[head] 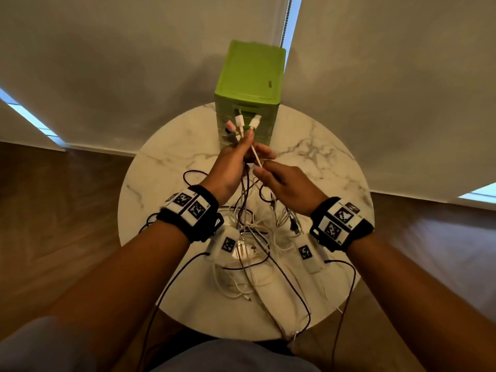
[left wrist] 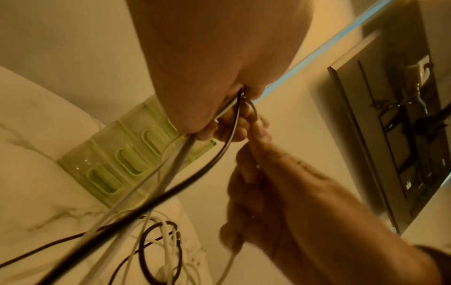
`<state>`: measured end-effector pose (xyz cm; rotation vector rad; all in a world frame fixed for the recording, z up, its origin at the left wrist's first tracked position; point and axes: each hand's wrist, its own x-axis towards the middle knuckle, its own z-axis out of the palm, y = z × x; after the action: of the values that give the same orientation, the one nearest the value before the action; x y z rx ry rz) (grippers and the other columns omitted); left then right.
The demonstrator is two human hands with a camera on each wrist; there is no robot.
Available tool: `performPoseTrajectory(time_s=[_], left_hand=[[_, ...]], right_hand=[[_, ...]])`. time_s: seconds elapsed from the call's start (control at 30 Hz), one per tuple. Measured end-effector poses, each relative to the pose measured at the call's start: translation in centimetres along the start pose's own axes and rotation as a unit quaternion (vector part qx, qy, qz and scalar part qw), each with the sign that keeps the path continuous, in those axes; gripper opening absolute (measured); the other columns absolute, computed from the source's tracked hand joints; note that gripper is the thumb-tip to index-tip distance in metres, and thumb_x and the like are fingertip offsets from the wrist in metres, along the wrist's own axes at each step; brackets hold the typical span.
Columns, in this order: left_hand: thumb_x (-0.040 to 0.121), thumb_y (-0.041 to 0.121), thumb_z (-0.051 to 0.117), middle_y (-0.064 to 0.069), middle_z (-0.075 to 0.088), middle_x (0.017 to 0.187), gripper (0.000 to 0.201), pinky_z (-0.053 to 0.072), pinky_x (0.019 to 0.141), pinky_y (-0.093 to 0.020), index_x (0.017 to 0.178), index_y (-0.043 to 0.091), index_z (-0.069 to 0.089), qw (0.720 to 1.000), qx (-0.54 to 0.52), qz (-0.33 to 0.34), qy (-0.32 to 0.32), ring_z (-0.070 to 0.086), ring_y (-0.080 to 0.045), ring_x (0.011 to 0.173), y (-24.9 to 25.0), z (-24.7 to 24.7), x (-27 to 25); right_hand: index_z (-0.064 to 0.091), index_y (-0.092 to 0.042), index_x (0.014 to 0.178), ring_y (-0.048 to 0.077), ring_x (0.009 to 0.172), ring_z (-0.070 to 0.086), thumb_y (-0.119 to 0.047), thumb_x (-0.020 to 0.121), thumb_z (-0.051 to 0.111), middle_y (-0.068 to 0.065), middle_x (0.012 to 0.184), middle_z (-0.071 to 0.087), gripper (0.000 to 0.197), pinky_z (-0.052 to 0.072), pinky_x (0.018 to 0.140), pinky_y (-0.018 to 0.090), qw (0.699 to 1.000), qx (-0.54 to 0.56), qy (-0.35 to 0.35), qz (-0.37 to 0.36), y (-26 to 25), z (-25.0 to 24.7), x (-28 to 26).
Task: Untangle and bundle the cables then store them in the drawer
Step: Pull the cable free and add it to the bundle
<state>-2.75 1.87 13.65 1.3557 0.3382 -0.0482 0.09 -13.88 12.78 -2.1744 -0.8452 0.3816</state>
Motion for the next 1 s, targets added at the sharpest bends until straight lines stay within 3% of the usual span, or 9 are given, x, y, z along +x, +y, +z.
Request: performPoseTrajectory(time_s=[0.07,0.2,0.3,0.4,0.5,0.6,0.7,0.8,1.0], left_hand=[[0.107,0.04,0.041,0.002,0.073,0.073,0.046,0.043,0.074,-0.029,0.072,0.017,0.06,1.0,-0.022,0.014,0.016,0.066,-0.009,0.073,0.3,0.3,-0.1],[0.109,0.037,0.036,0.004,0.052,0.056,0.044,0.049,0.083,-0.038,0.072,0.017,0.047,0.988,-0.139,0.066,0.035,0.067,-0.018,0.071,1.5,-0.7,-0.1],[0.109,0.039,0.038,0.004,0.037,0.053,0.042,0.055,0.063,-0.035,0.072,0.018,0.043,0.963,-0.251,0.082,0.048,0.06,-0.018,0.056,3.8,-2.7,0.0],[0.108,0.041,0.039,0.007,0.031,0.052,0.042,0.033,0.046,-0.024,0.071,0.021,0.042,0.954,-0.27,0.113,0.069,0.033,-0.008,0.043,6.4,-5.2,0.2],[0.108,0.04,0.04,0.007,0.03,0.053,0.043,0.023,0.047,-0.025,0.069,0.022,0.044,0.959,-0.223,0.147,0.091,0.024,-0.009,0.045,7.7,-6.8,0.2],[0.107,0.038,0.043,0.008,0.035,0.051,0.043,0.025,0.05,-0.025,0.068,0.021,0.045,0.98,-0.113,0.133,0.099,0.027,-0.009,0.046,6.6,-6.4,-0.5],[0.106,0.045,0.044,0.008,0.045,0.056,0.044,0.029,0.054,-0.026,0.069,0.023,0.052,0.993,0.076,0.071,0.052,0.037,-0.009,0.053,3.6,-4.9,-1.9],[0.104,0.054,0.039,0.004,0.052,0.066,0.048,0.035,0.06,-0.025,0.079,0.019,0.061,0.981,0.192,0.03,-0.015,0.044,-0.007,0.058,0.9,-3.3,-3.4],[0.103,0.057,0.041,-0.005,0.056,0.072,0.056,0.032,0.056,-0.028,0.084,0.014,0.072,0.984,0.177,0.015,-0.016,0.042,-0.012,0.058,-0.1,-1.2,-3.5]], right_hand=[[0.046,-0.028,0.076,0.001,0.058,0.049,-0.045,0.104,0.041,-0.005,0.067,0.053,0.033,0.04,0.061,0.022,0.999,0.008,-0.02,0.03,0.7,1.0,-0.5],[0.053,-0.018,0.074,0.015,0.064,0.057,-0.052,0.102,0.039,0.001,0.068,0.058,0.046,0.048,0.069,0.033,0.992,0.046,-0.078,0.09,3.8,2.7,-2.3],[0.056,-0.011,0.079,0.012,0.064,0.053,-0.051,0.102,0.038,0.005,0.071,0.058,0.049,0.047,0.072,0.035,0.989,0.016,-0.098,0.114,6.5,2.6,-3.7],[0.054,-0.016,0.077,0.017,0.066,0.054,-0.064,0.096,0.035,0.003,0.07,0.057,0.055,0.051,0.077,0.046,0.985,0.013,-0.101,0.137,8.8,1.7,-4.8],[0.057,-0.017,0.078,0.016,0.063,0.056,-0.067,0.092,0.034,0.001,0.068,0.058,0.057,0.054,0.077,0.048,0.982,0.024,-0.087,0.168,9.5,0.4,-4.8],[0.058,-0.016,0.078,0.018,0.06,0.061,-0.057,0.1,0.035,0.002,0.065,0.062,0.052,0.05,0.069,0.036,0.987,-0.018,-0.009,0.162,8.2,-1.5,-3.4],[0.058,-0.017,0.079,0.01,0.055,0.059,-0.046,0.105,0.037,-0.002,0.061,0.06,0.045,0.045,0.062,0.026,0.991,-0.014,0.049,0.124,5.6,-2.8,-1.7],[0.062,-0.017,0.082,0.001,0.057,0.055,-0.041,0.106,0.04,-0.005,0.068,0.061,0.04,0.043,0.063,0.024,0.995,-0.048,0.055,0.075,3.0,-2.8,-0.6],[0.063,-0.016,0.09,0.015,0.073,0.059,-0.037,0.106,0.041,-0.004,0.081,0.067,0.034,0.036,0.065,0.027,0.987,-0.109,0.118,0.011,-0.5,-2.6,-0.3]])
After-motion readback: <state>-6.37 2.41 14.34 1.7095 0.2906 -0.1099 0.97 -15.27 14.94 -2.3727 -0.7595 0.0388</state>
